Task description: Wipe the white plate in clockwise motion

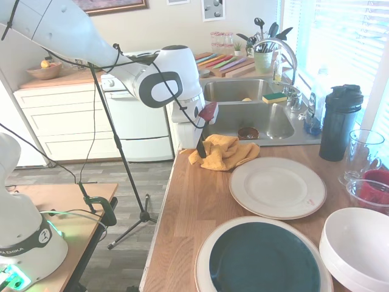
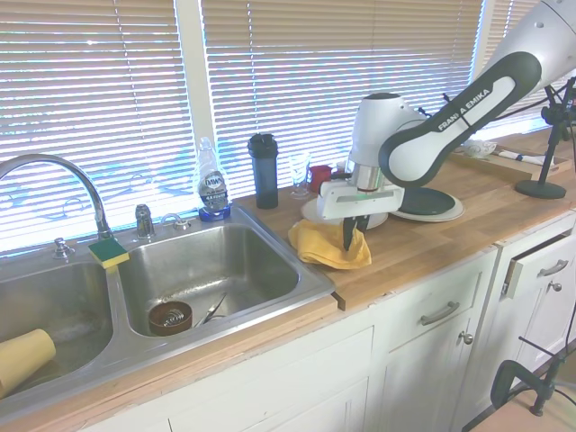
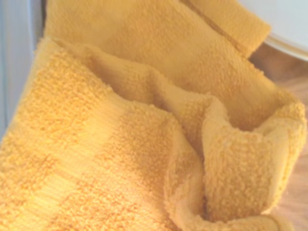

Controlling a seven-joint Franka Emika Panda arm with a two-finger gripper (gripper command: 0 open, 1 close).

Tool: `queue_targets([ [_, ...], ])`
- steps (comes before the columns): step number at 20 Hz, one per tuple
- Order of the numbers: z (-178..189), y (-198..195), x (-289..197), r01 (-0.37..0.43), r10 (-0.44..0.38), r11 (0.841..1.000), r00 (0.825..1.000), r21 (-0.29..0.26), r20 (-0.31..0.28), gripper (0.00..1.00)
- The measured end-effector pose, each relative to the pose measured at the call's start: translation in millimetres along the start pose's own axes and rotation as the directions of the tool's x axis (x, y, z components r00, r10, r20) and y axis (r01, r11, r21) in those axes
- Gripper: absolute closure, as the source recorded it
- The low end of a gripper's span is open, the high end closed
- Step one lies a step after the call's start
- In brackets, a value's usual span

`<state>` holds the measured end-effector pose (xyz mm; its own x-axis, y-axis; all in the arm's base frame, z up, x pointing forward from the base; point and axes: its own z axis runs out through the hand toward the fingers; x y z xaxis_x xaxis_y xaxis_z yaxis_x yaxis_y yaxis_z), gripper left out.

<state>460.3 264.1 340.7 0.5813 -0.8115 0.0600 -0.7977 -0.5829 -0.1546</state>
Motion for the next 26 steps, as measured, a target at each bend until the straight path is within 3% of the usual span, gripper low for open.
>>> queue_targets([
  [18,-9.2,2.5,0.1,0.019,-0.019,1.000,1.000,0.013,-0.009,0.00],
  [26,-47.6,2.5,4.3,0.047,-0.047,0.999,0.998,0.019,-0.029,0.00],
])
